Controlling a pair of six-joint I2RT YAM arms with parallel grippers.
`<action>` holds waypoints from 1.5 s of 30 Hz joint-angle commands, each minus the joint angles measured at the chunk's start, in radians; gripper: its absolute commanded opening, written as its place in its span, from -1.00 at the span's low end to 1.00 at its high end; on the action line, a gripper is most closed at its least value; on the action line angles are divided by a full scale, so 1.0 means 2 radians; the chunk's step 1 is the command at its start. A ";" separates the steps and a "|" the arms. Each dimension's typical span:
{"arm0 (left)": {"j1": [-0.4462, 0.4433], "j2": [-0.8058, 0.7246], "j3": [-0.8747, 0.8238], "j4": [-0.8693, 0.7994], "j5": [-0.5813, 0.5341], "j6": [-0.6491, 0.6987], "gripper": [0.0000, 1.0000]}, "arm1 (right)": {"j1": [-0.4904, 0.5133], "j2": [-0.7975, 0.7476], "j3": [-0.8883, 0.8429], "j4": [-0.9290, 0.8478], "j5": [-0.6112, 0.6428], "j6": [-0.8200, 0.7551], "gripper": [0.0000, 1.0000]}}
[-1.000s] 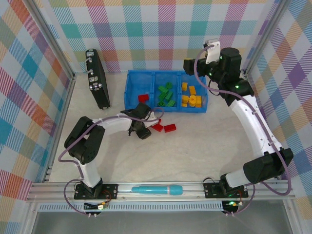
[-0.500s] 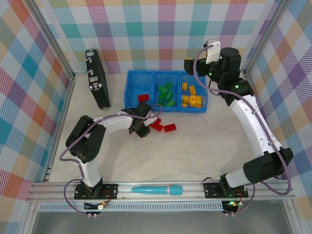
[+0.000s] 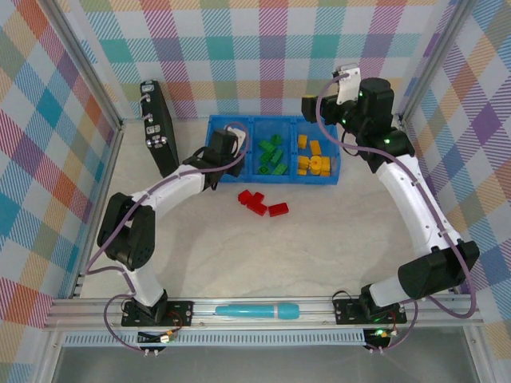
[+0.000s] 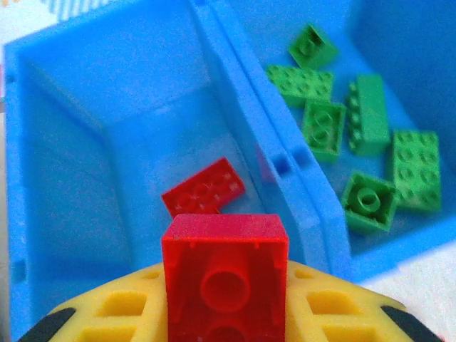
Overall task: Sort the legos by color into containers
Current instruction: Place the lego in the container, then pick up the lego from the center of the table.
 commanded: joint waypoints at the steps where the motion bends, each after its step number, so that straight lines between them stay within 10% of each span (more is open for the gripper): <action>1: 0.013 0.038 0.026 0.018 -0.040 -0.047 -0.50 | 0.004 0.008 0.016 0.007 -0.005 -0.002 0.97; 8: 0.037 0.095 0.051 0.009 -0.028 -0.098 -0.41 | 0.004 -0.008 0.005 0.012 -0.002 -0.005 0.97; 20: 0.028 0.018 0.044 -0.038 -0.028 -0.037 0.31 | 0.004 -0.004 0.008 0.011 0.004 -0.005 0.98; 31: -0.112 -0.034 0.050 -0.150 0.039 0.200 0.31 | 0.004 0.003 0.013 0.008 -0.003 0.001 0.97; 45: -0.171 0.088 0.093 -0.137 0.086 0.179 0.31 | 0.003 0.002 0.015 0.005 -0.008 0.003 0.98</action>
